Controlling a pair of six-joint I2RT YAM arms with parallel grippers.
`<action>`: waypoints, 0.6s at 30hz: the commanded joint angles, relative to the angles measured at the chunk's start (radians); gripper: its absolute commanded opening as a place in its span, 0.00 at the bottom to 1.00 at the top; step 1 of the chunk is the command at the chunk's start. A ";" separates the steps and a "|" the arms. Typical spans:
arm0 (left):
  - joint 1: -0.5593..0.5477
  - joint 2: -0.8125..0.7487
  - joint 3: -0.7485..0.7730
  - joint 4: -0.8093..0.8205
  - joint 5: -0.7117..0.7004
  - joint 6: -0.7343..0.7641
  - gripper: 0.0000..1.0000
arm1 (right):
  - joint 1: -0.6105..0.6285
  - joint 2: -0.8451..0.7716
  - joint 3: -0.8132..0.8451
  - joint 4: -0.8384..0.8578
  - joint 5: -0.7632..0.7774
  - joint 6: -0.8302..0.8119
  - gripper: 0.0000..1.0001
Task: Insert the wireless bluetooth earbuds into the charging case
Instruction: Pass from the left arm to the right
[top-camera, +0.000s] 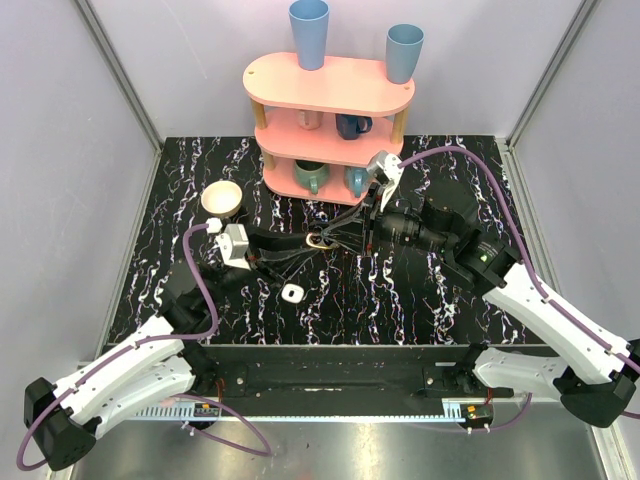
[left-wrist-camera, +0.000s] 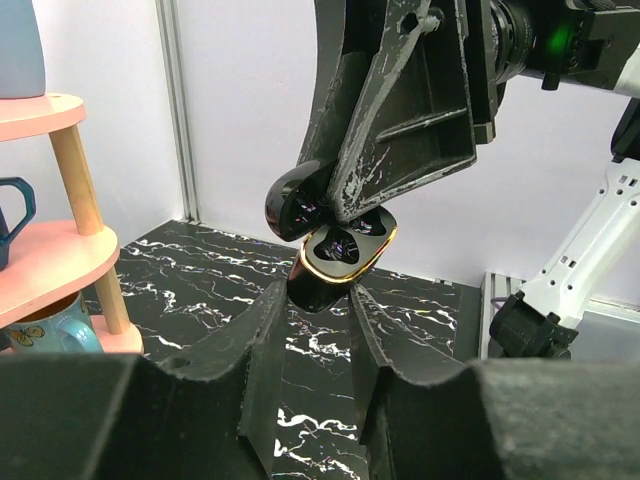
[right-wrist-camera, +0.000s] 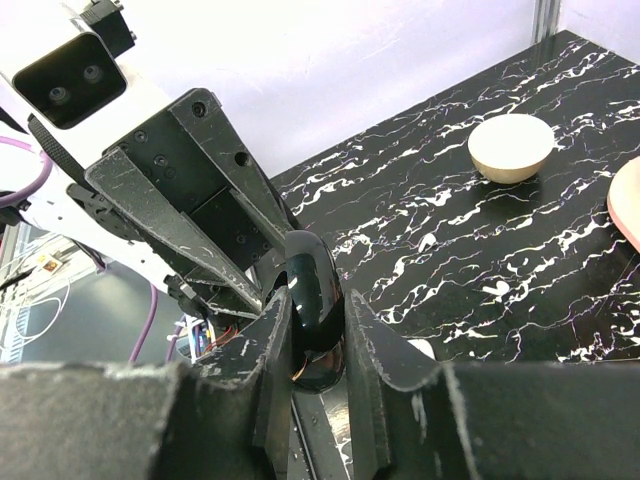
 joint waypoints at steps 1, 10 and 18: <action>0.007 0.012 0.026 0.050 -0.007 -0.002 0.32 | 0.005 -0.013 -0.003 0.036 -0.028 0.014 0.15; 0.007 0.010 0.017 0.078 0.019 -0.009 0.58 | 0.005 0.001 0.000 0.034 -0.034 0.015 0.15; 0.007 0.022 0.024 0.085 0.070 -0.015 0.61 | 0.005 0.024 0.009 0.034 -0.051 0.018 0.15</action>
